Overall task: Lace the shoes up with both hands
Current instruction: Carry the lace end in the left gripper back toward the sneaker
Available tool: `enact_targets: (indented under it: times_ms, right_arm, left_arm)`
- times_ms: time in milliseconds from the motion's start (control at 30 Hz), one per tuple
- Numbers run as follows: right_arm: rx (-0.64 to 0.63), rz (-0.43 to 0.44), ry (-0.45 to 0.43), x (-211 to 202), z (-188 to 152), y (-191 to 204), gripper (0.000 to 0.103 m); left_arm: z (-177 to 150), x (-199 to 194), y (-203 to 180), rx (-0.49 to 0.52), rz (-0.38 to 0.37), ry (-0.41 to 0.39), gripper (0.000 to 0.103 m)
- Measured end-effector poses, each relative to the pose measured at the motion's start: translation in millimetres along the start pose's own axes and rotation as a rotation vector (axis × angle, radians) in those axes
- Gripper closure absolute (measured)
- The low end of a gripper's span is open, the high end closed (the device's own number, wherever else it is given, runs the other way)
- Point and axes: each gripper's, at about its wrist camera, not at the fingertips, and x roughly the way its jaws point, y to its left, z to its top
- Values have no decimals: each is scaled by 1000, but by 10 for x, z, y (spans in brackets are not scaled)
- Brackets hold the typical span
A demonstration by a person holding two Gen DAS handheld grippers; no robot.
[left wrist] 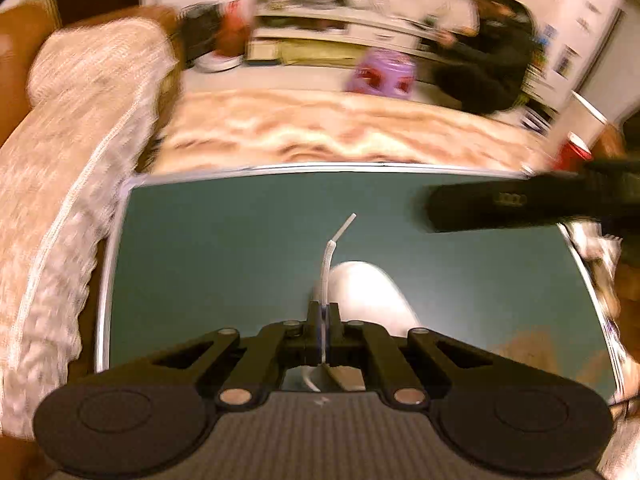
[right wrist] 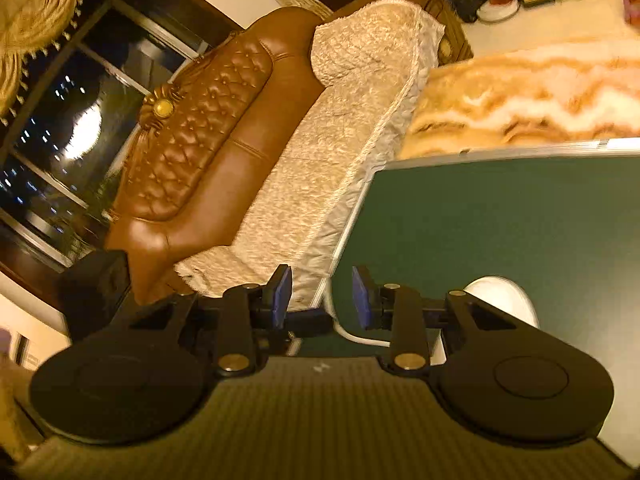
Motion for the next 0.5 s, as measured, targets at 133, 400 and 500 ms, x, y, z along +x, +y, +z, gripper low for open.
enact_targets:
  times_ms: [133,400,500]
  right_arm:
    - [70,-3,-13,-14,-70,-165,80]
    - [317,67,-71,-194,-276,-579,100]
    - [490,141,-94,-234,-407,-803,100]
  left_arm:
    - [-33,-59,-303,78,-30,4,103]
    - [41,-192,-652,136,-60,2,102]
    - [87,-218,-663,146,-57,-21,90]
